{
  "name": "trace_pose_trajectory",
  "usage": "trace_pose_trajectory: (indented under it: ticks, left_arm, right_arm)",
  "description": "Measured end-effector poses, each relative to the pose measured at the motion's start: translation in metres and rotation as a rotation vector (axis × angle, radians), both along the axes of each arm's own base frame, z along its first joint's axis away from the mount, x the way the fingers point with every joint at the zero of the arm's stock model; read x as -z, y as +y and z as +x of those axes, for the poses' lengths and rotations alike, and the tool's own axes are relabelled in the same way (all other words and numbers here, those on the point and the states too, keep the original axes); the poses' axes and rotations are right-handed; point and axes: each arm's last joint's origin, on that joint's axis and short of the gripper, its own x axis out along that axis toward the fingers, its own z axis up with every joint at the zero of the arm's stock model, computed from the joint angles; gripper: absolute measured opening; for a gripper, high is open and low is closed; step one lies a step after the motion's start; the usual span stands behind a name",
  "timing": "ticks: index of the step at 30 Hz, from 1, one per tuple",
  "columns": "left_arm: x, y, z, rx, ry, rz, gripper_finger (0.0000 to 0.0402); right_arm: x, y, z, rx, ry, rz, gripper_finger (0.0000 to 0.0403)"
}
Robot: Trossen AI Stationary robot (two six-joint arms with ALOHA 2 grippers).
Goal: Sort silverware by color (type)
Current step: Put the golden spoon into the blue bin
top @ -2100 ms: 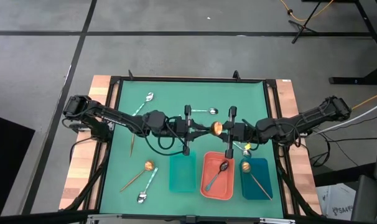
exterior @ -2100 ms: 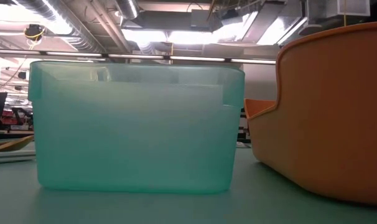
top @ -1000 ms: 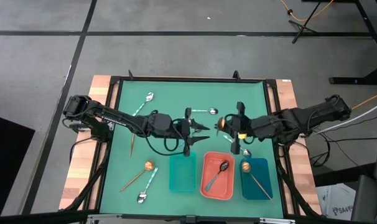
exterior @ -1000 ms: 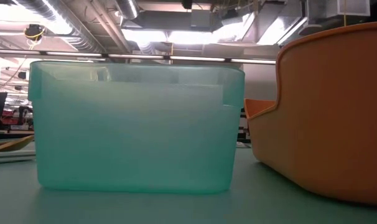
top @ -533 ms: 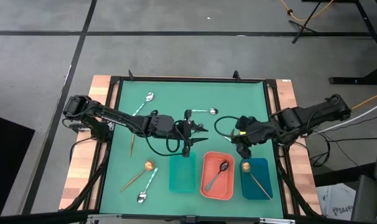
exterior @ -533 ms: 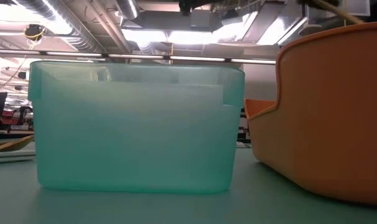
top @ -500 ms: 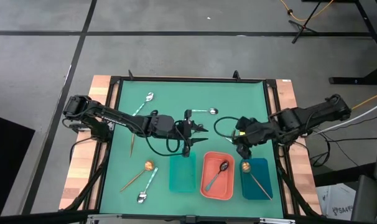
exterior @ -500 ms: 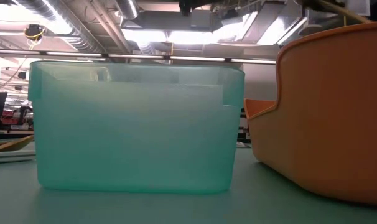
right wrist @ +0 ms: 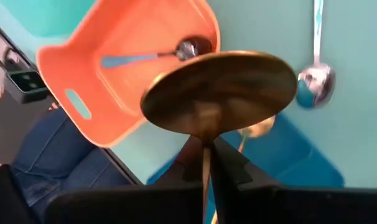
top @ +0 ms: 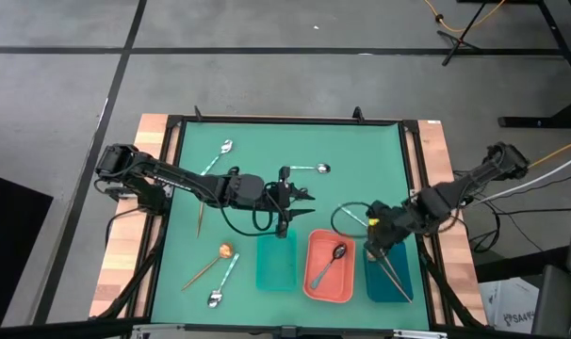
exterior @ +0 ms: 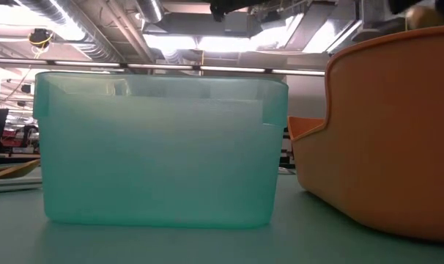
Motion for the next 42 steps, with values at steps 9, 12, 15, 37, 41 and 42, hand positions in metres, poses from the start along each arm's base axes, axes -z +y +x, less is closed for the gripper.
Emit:
trace_pose_trajectory:
  ticks: [9, 12, 15, 37, 41, 42]
  left_arm:
    - [0.0, 0.0, 0.0, 0.0, 0.0, -0.001, 0.0134]
    - [0.0, 0.0, 0.0, 0.0, 0.0, -0.002, 0.0134]
    - [0.0, 0.0, 0.0, 0.0, -0.001, -0.002, 0.0134]
    - [0.0, 0.0, 0.0, 0.0, 0.0, -0.002, 0.0134]
    - [0.0, 0.0, 0.0, 0.0, 0.0, -0.002, 0.0134]
    - [0.0, 0.0, 0.0, 0.0, 0.0, -0.002, 0.0134]
  right_arm:
    - [0.029, 0.029, -0.028, 0.052, 0.105, -0.006, 0.0]
    - [0.042, 0.034, -0.032, 0.07, 0.123, 0.008, 0.0]
    - [0.054, 0.035, -0.032, 0.074, 0.137, 0.046, 0.0]
    - [0.077, 0.032, -0.033, 0.097, 0.109, 0.024, 0.0001]
    - [0.077, 0.032, -0.033, 0.099, 0.106, 0.019, 0.0001]
    - [0.077, 0.032, -0.033, 0.099, 0.106, 0.02, 0.0001]
